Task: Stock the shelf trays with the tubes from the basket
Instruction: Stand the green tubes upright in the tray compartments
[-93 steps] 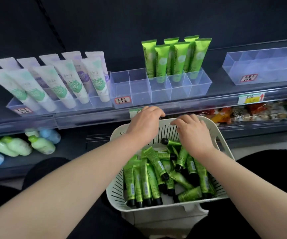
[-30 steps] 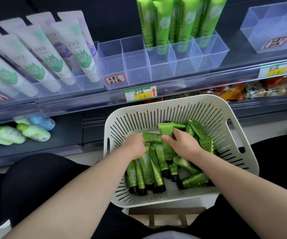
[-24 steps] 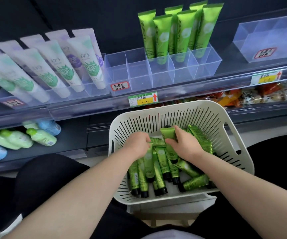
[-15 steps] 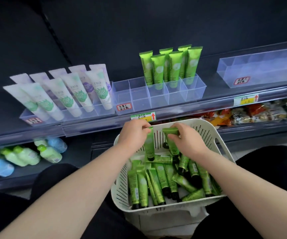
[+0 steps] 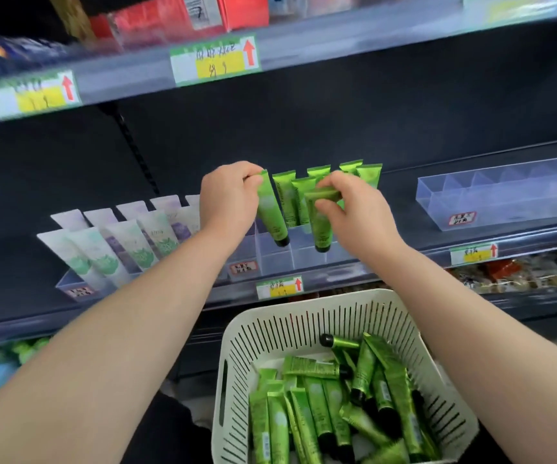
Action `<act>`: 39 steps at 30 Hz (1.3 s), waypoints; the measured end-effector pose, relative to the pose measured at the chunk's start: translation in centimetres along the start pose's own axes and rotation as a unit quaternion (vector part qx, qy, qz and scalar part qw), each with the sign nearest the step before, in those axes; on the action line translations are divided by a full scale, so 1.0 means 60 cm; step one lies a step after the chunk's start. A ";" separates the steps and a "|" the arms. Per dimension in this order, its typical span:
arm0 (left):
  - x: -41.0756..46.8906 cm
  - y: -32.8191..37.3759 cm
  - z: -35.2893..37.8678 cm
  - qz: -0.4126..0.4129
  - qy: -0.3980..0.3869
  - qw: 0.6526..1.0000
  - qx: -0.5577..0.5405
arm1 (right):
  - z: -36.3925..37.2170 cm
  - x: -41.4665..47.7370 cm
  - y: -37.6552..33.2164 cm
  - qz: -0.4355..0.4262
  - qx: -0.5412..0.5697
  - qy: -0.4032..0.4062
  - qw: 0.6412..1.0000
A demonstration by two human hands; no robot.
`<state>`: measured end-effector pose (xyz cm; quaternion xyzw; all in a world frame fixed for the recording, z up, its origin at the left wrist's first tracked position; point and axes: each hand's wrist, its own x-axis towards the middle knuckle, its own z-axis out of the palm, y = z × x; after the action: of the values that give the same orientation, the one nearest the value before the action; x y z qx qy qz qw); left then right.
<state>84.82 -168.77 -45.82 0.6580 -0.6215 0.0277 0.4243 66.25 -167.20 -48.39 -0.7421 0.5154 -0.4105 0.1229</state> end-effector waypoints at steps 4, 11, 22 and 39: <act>0.036 -0.008 0.021 -0.009 0.006 1.000 0.019 | 0.008 0.038 -0.003 -0.013 0.002 0.016 1.000; 0.096 -0.033 0.064 0.011 -0.043 0.998 0.047 | 0.049 0.071 0.018 -0.015 -0.004 -0.006 1.000; 0.107 -0.087 0.110 -0.024 -0.114 0.990 0.078 | 0.083 0.097 0.021 -0.027 -0.008 -0.002 1.000; 0.021 -0.094 0.037 0.091 -0.092 0.986 0.105 | 0.123 0.156 -0.032 -0.054 -0.061 -0.018 0.996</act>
<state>88.77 -171.83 -49.45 0.6392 -0.7092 0.0707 0.2889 74.21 -176.23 -47.38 -0.7826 0.4960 -0.3707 0.0643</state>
